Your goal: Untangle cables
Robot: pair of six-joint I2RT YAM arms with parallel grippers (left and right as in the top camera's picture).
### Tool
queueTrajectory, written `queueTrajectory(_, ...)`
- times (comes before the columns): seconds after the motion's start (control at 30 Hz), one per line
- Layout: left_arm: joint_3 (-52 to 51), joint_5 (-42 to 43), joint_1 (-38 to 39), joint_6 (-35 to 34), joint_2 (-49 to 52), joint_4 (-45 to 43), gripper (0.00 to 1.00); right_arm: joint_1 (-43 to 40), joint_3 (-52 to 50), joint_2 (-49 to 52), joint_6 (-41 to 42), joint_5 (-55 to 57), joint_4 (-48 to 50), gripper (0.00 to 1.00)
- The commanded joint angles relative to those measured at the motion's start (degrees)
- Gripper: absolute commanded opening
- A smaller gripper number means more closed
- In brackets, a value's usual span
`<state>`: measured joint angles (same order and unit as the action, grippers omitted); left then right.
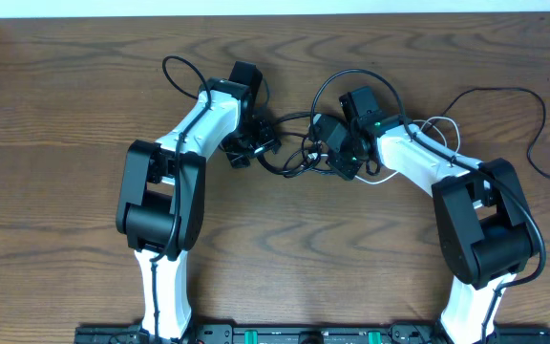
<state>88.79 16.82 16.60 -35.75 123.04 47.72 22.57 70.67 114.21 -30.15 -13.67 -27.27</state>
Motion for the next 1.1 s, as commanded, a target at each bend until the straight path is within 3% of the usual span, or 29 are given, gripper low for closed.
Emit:
queueTrajectory(0.0, -0.52, -0.90, -0.13, 0.57, 2.03, 0.11, 0.68, -0.52, 0.37, -3.21, 7.74, -0.15, -1.66, 0.01)
queueTrajectory(0.07, -0.52, -3.02, -0.11, 0.59, 2.03, 0.15, 0.66, -0.90, 0.66, -6.10, 7.89, -0.20, -3.06, 0.01)
queueTrajectory(0.13, -0.52, -4.68, -0.13, 0.59, 2.03, 0.13, 0.54, -1.16, 0.66, -9.77, 7.89, -0.20, -4.63, 0.01)
queueTrajectory(0.2, -0.52, -4.90, -0.13, 0.57, 2.03, 0.11, 0.49, -1.27, 0.66, -13.29, 7.85, -0.15, -6.60, 0.01)
queueTrajectory(0.4, -0.52, -4.90, -0.13, 0.59, 2.03, -0.22, 0.48, -1.55, 0.66, -21.79, 7.80, 8.48, -12.76, 0.01)
queueTrajectory(0.77, -0.52, -6.40, -0.13, 0.61, 2.03, -0.20, 0.52, -3.67, 0.63, -22.05, 10.38, 25.27, -15.45, 0.01)
queueTrajectory(0.87, -0.52, -6.40, -0.13, 0.61, 2.03, -0.07, 0.56, -5.64, 0.63, -22.03, 14.88, 26.16, -15.76, 0.01)
queueTrajectory(1.0, -0.52, -6.40, -0.13, 0.59, 2.03, -0.07, 0.56, -9.44, 0.20, -21.94, 33.16, 26.18, -19.21, 0.01)
queueTrajectory(1.07, -0.52, -6.40, -0.13, 0.59, 2.03, -0.07, 0.56, -11.52, -1.01, -21.94, 38.05, 26.18, -21.40, 0.01)
